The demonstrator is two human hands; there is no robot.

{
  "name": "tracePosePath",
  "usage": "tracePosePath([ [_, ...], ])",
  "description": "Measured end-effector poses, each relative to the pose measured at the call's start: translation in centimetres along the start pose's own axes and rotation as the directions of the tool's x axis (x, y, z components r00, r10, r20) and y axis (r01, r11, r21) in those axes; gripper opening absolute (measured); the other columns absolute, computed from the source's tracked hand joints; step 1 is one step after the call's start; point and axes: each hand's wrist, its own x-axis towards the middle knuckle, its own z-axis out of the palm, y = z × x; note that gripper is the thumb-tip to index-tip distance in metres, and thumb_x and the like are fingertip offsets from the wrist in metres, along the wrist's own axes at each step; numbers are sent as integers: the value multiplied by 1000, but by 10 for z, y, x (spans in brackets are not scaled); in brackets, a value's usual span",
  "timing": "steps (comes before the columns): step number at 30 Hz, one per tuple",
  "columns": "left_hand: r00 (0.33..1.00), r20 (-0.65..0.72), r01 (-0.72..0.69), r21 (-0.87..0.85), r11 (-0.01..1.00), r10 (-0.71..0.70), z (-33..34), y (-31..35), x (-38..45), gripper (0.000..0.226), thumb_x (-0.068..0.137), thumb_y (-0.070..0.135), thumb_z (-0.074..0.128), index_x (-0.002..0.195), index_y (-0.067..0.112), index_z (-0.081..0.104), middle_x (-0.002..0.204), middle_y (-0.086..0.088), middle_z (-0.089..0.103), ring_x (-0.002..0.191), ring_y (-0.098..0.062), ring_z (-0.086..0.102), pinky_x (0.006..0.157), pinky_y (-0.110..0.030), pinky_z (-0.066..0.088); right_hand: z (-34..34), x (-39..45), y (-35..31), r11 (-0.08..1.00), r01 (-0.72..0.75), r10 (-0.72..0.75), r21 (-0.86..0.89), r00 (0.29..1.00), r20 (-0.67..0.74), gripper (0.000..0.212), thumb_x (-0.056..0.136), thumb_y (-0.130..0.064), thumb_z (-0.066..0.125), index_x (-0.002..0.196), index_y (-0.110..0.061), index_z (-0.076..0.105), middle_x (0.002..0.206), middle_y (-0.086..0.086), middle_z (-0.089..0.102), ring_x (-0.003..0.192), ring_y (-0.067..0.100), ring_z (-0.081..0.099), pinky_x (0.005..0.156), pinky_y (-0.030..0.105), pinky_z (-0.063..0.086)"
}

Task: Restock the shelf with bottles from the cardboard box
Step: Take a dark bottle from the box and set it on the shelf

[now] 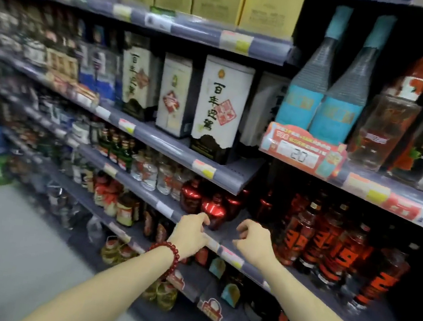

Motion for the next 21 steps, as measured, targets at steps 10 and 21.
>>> tracePosePath([
  [10, 845, -403, 392, 20, 920, -351, -154, -137, -40, 22, 76, 8, 61, 98, 5, 61, 95, -13, 68, 92, -28, 63, 77, -34, 48, 111, 67, -193, 905, 421, -418, 59, 857, 302, 26, 81, -14, 67, 106, -10, 61, 99, 8, 67, 97, 23, 62, 76, 28, 46],
  [21, 381, -682, 740, -180, 648, -625, -264, -229, -135, 33, 81, 17, 66, 113, 10, 60, 102, -9, 66, 96, -24, 62, 81, -26, 47, 226, 68, -382, 647, 700, -735, 303, 466, 493, 25, 76, -10, 65, 101, -14, 65, 94, 4, 69, 96, 23, 63, 81, 27, 47],
])
